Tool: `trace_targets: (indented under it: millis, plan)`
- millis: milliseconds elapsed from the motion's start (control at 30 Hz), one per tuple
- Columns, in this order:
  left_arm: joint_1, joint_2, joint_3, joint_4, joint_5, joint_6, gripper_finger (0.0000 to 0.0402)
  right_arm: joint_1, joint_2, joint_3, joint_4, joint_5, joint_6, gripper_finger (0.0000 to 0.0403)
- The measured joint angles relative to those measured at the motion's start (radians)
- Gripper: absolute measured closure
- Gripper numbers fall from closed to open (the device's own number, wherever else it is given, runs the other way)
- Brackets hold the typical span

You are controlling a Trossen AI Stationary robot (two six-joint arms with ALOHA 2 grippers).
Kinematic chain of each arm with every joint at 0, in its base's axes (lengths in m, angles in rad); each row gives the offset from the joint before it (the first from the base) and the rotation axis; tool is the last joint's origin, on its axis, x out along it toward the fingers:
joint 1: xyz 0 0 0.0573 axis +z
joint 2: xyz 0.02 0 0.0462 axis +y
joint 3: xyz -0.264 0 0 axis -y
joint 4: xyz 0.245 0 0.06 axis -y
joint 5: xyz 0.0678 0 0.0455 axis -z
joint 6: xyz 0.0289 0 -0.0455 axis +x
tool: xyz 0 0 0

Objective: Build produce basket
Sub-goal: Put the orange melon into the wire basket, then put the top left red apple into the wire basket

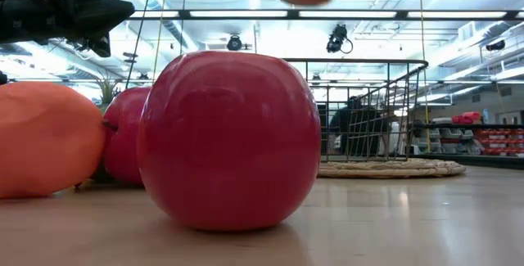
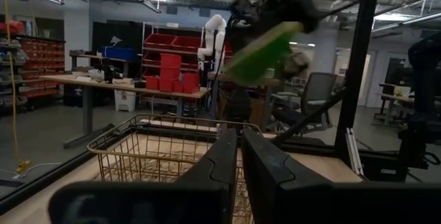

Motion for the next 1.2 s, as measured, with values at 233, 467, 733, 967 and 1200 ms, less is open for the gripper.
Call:
trace_targets:
  millis: [233,467,733,967,1200]
  plan:
    - [0.000,0.000,0.000,-0.001,0.000,0.000,0.0376,-0.126,0.004,0.000,-0.195,0.058,0.103,0.0374]
    - [0.000,0.000,0.000,-0.005,0.000,0.000,0.0372,-0.204,0.101,0.000,-0.227,0.197,0.141,0.0371]
    - [0.000,0.000,0.000,-0.009,0.000,0.000,0.0378,-0.238,0.232,0.000,-0.258,0.125,0.184,0.0305]
    - [0.000,0.000,0.000,-0.009,0.000,-0.018,0.0372,-0.262,0.276,0.000,-0.259,0.128,0.202,0.0177]
    - [0.000,0.000,0.000,-0.017,0.000,-0.017,0.0378,-0.263,0.254,0.000,-0.242,0.128,0.220,0.0121]
